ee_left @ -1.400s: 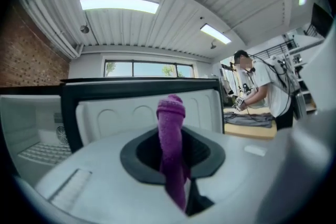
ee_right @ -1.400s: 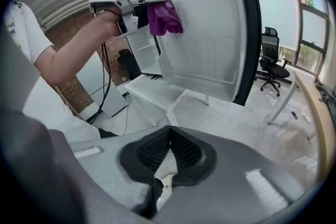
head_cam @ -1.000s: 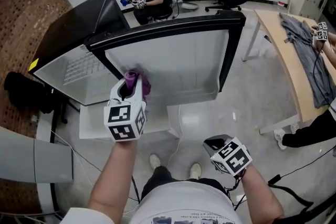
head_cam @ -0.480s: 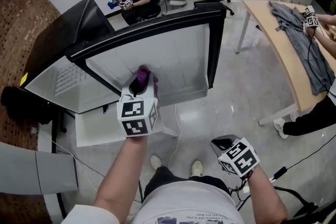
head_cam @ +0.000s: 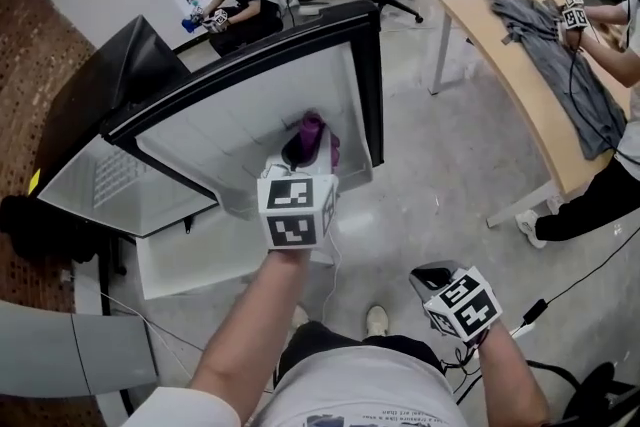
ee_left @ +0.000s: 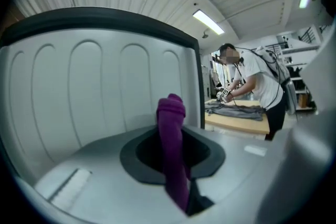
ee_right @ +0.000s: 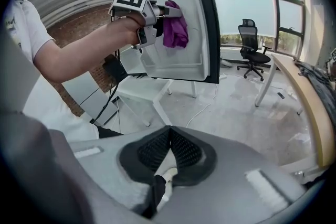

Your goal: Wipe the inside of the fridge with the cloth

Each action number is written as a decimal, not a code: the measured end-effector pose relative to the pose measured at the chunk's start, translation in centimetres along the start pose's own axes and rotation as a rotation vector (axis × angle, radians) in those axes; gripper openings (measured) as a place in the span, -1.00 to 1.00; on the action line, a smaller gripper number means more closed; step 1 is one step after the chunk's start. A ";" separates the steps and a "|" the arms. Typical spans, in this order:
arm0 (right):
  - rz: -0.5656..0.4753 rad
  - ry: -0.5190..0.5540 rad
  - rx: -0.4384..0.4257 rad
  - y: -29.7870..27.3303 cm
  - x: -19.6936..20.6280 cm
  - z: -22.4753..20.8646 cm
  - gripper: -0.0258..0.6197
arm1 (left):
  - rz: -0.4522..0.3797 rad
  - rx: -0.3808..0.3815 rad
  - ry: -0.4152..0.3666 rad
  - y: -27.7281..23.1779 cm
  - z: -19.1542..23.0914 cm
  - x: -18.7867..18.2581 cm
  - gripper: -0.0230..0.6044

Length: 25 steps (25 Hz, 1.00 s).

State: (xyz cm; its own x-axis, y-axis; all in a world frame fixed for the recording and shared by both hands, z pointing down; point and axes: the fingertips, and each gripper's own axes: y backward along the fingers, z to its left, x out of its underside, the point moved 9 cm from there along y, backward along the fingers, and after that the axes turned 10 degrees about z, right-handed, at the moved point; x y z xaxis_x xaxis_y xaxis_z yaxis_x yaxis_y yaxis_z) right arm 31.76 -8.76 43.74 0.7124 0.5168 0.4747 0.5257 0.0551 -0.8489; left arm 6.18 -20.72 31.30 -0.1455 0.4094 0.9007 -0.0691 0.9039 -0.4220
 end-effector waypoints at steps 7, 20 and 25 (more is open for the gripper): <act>-0.018 -0.048 0.021 0.8 1.5 -0.2 -0.91 | 0.008 0.078 -0.039 -2.5 -3.4 -0.9 -0.70; -0.007 0.007 -0.014 0.3 0.8 0.7 -0.91 | 0.000 0.040 -0.019 2.1 -0.9 1.1 -0.70; 0.018 0.074 -0.055 -0.9 -0.7 1.8 -0.91 | 0.045 -0.064 0.008 5.2 3.6 4.2 -0.70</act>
State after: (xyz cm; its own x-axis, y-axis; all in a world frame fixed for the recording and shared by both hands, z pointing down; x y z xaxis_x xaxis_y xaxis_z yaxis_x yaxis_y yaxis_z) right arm 29.96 -7.69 43.74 0.7534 0.4528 0.4768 0.5356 -0.0018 -0.8445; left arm 1.60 -14.70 32.51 -0.1395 0.4508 0.8816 0.0003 0.8904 -0.4552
